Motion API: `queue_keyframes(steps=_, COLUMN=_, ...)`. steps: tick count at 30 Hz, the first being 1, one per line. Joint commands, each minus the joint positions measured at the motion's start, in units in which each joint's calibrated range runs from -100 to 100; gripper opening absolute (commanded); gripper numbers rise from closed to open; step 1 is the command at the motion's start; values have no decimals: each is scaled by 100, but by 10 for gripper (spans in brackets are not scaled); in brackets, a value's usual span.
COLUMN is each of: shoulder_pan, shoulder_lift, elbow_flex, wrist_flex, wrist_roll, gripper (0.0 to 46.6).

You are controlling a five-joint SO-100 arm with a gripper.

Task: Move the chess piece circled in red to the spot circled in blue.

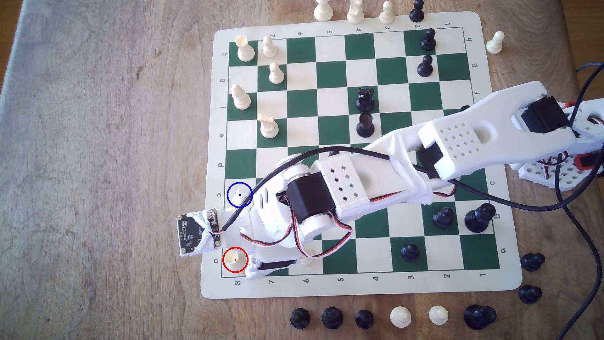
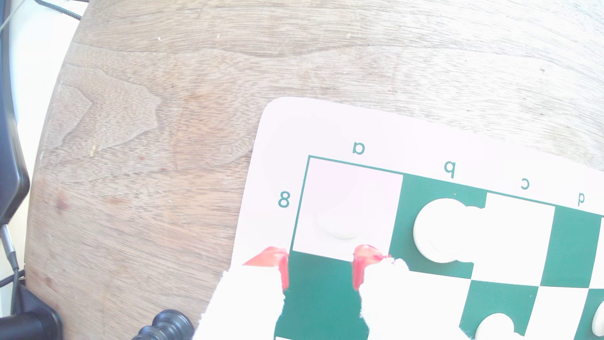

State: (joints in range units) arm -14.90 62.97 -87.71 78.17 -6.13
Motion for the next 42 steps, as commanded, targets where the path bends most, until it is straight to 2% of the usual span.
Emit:
queue_keyframes(steps=1, shoulder_pan=-16, shoulder_lift=-185, elbow_flex=-885, wrist_flex=-151, wrist_roll=10, gripper=114)
queue_keyframes(steps=26, shoulder_pan=62, shoulder_lift=-142, elbow_flex=-676, wrist_flex=-446, wrist_roll=15, gripper=115)
queue_keyframes(steps=32, shoulder_pan=109, shoulder_lift=-473, elbow_flex=-123, wrist_flex=-388, wrist_roll=29, gripper=114)
queue_keyframes(steps=35, shoulder_pan=133, shoulder_lift=-507, elbow_flex=-23, wrist_flex=-388, wrist_roll=39, gripper=117)
queue_keyframes(steps=38, shoulder_pan=172, shoulder_lift=-516, elbow_flex=76, wrist_flex=-438, wrist_roll=54, gripper=144)
queue_keyframes(steps=42, shoulder_pan=195, shoulder_lift=-516, elbow_flex=131, wrist_flex=-487, wrist_roll=73, gripper=146)
